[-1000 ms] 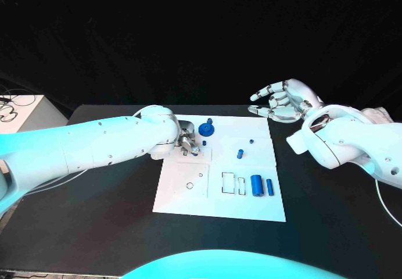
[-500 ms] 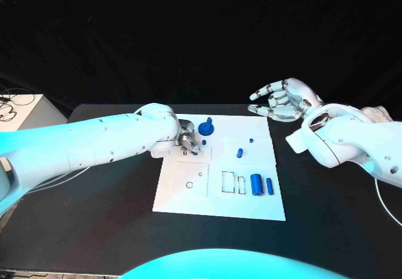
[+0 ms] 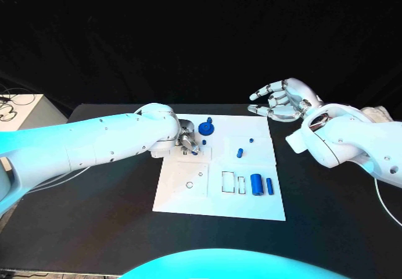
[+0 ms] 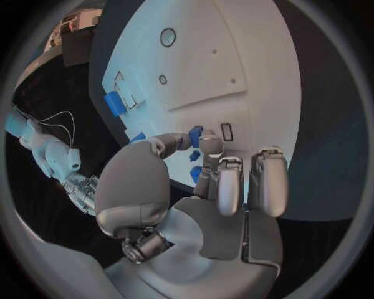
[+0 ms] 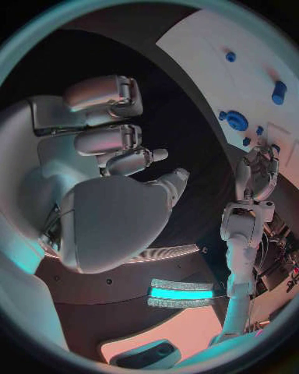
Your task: Assemble the parts on the task board
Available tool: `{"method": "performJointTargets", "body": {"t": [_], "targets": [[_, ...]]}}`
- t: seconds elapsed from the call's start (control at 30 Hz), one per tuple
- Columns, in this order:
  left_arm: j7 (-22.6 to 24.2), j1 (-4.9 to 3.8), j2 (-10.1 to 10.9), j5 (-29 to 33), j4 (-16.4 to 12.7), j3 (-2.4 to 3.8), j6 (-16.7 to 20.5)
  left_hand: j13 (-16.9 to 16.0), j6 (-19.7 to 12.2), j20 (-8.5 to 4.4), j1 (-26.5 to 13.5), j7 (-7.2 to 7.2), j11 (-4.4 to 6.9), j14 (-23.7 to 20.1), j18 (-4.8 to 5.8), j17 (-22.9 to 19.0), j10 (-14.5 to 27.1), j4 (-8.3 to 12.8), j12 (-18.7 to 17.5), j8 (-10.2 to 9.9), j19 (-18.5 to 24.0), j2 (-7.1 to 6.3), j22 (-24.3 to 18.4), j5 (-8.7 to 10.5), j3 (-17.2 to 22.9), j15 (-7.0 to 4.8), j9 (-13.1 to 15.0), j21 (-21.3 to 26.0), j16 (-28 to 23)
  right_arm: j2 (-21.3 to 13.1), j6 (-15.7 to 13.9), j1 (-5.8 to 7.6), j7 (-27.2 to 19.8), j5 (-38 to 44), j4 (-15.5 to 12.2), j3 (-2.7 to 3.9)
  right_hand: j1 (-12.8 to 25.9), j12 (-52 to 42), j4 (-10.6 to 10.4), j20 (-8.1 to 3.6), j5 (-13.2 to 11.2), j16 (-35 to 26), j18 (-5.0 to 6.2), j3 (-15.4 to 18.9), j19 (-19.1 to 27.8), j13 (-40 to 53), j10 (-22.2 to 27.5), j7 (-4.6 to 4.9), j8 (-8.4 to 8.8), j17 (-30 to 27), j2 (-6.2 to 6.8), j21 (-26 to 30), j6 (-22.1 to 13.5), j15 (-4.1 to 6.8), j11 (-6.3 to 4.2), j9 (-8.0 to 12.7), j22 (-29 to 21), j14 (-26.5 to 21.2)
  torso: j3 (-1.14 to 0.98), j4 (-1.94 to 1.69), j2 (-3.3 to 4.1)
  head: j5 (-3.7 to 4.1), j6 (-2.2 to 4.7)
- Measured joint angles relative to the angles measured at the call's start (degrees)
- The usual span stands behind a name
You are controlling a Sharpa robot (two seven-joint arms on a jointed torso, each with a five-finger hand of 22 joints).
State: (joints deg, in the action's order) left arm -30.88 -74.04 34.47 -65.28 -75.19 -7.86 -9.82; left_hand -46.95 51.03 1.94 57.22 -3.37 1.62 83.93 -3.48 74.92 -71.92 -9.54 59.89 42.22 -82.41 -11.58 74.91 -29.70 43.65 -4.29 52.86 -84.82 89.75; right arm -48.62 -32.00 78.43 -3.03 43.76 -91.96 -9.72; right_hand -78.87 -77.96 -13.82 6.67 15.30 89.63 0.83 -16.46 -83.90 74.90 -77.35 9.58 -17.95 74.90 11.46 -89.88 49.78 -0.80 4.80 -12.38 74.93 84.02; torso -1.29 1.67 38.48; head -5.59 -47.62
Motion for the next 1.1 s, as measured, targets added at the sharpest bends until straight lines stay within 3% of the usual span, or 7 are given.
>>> {"method": "performJointTargets", "body": {"t": [0.13,0.37,0.53,0.9,1.1], "targets": [[0.01,0.07,-0.02,-0.10,0.06,-0.09,-0.04,0.63,0.88,0.00,-2.07,0.85,0.31,0.00,0.00,0.00,-0.53,0.66,0.00,0.85,0.00,0.71,0.00,0.98,-0.66,0.00,0.24,0.00,0.00,-0.02,0.01,-0.01,0.00,0.00,0.00,0.00,0.00,0.00,0.00,0.00,0.00,0.00,0.00,0.00,0.00,0.00,0.00,0.00,-0.22,0.00,0.00,0.00,0.00,0.00,0.00,0.00,0.00,0.00,0.00,0.02,-0.01,0.04,0.00],[0.03,0.12,-0.02,-0.24,0.09,-0.11,-0.11,1.31,1.76,0.00,-4.11,1.54,0.59,0.12,0.01,-0.01,-0.33,3.37,0.00,0.38,0.00,0.63,0.00,1.31,-2.38,-0.13,-0.69,0.00,0.00,-0.06,0.03,-0.02,-0.03,0.00,0.01,0.00,0.00,0.00,0.00,0.00,0.00,0.00,0.00,0.00,0.00,0.00,0.00,0.00,-0.22,0.00,0.00,0.00,0.00,0.00,0.00,0.00,0.00,0.00,0.01,-0.01,-0.02,0.15,-0.01],[0.04,0.13,0.08,-0.42,0.09,-0.13,-0.15,1.52,2.18,0.00,-4.10,1.97,0.63,0.12,0.00,0.00,0.08,1.17,0.30,0.16,0.00,0.65,0.00,1.28,-5.50,-0.13,-1.09,0.00,0.00,-0.10,0.04,-0.03,-0.06,-0.01,0.00,0.00,0.00,0.00,0.00,0.00,0.00,0.00,0.00,0.00,0.00,0.03,0.00,0.00,-0.22,0.00,0.00,0.00,0.00,0.00,0.00,-0.04,-0.01,0.00,0.02,-0.01,-0.02,0.17,0.07],[0.10,0.17,0.38,-0.72,-0.13,-0.14,-0.17,1.65,2.34,0.00,-4.09,2.14,0.73,0.12,0.01,-0.01,0.17,-0.09,0.34,0.17,0.00,0.65,0.00,1.28,-7.54,-0.13,-1.24,0.03,0.00,-0.18,0.04,-0.04,-0.09,-0.01,-0.01,0.00,0.39,0.23,-0.16,0.00,0.00,0.00,0.00,-0.16,0.00,0.04,0.21,0.00,-0.22,0.00,0.04,0.00,0.00,0.00,-0.21,-0.04,-0.02,0.00,0.05,0.02,-0.03,0.17,0.18],[0.11,0.24,1.03,-0.92,-0.62,-0.14,-0.07,2.05,2.56,0.00,-4.09,1.95,0.52,0.12,0.00,-0.01,0.38,-3.20,0.64,-0.11,0.00,0.65,0.00,1.28,-12.85,-0.12,-1.65,0.22,0.00,-0.22,0.03,-0.09,-0.13,-0.01,0.02,0.00,1.65,0.47,-0.65,0.00,-1.31,0.00,0.00,-0.30,0.00,0.04,0.42,-0.13,-0.61,0.00,0.11,0.00,-0.13,0.00,-0.01,-0.13,-0.02,0.00,0.08,0.02,-0.03,0.25,0.30]]}}
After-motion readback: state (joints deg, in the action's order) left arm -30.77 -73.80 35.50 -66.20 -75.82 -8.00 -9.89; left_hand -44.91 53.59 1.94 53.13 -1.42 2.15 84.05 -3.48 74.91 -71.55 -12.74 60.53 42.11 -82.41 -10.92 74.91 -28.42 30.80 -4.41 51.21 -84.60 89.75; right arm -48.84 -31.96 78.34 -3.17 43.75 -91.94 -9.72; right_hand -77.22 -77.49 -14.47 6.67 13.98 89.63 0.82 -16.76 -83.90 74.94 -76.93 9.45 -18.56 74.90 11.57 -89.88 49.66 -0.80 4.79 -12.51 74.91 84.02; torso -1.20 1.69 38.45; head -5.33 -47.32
